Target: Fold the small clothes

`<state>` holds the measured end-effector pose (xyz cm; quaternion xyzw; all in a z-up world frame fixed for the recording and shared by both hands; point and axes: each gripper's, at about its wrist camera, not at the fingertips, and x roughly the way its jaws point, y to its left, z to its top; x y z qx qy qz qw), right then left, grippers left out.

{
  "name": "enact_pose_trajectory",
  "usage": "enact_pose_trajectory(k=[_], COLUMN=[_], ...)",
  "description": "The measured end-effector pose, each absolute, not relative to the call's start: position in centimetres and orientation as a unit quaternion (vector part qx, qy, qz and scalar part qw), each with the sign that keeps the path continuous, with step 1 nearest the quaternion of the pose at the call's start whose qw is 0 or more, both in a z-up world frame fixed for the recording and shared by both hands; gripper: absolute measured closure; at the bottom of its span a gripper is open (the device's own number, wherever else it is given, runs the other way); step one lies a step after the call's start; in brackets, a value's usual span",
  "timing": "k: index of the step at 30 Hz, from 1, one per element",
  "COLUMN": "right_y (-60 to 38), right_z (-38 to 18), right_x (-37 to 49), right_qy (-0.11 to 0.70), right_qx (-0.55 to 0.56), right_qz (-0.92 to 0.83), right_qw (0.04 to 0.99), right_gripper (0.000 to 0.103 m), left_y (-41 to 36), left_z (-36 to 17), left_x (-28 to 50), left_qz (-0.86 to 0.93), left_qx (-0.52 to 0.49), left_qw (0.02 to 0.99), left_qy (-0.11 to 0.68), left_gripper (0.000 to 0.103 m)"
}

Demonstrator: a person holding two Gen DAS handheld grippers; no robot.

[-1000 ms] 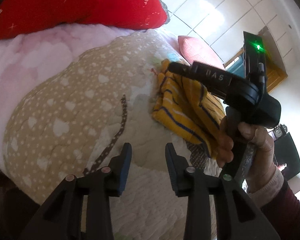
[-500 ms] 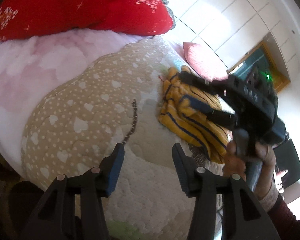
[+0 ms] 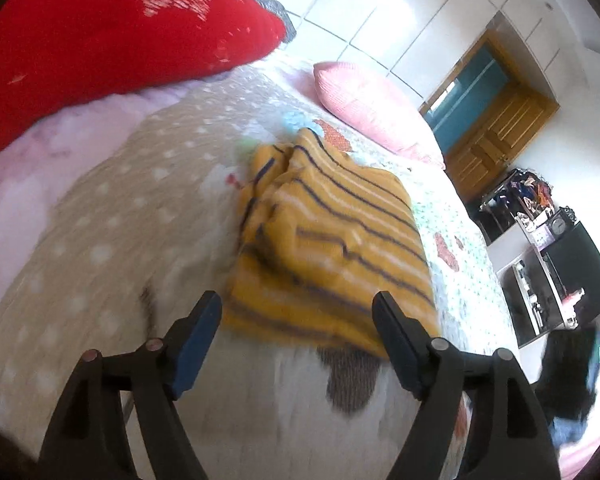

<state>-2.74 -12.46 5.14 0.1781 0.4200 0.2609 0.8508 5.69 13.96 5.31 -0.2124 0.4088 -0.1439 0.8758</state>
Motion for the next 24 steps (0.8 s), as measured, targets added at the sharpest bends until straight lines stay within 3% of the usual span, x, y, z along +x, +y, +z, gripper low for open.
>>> enact_pose_trajectory(k=[4, 7, 16, 24], right_y=[-15.0, -16.0, -17.4, -17.7], right_z=[5.0, 4.8, 4.2, 3.0], right_x=[-3.6, -3.8, -3.9, -3.7], right_qy=[0.411, 0.409, 0.399, 0.407], right_qx=[0.199, 0.203, 0.216, 0.231], right_qz=[0.247, 0.239, 0.235, 0.229], right_qw=[0.855, 0.857, 0.859, 0.854], right_gripper=[0.032, 0.032, 0.032, 0.032], left_y=[14.1, 14.8, 14.6, 14.3], left_z=[4.1, 3.1, 4.5, 2.6], left_x=[10.4, 12.9, 8.0, 7.4], left_qz=[-0.130, -0.119, -0.106, -0.075], left_qx=[-0.243, -0.284, -0.240, -0.191], left_qw=[0.864, 0.843, 0.862, 0.868], left_qy=[0.420, 0.441, 0.434, 0.452], left_gripper=[0.028, 0.088, 0.092, 0.092])
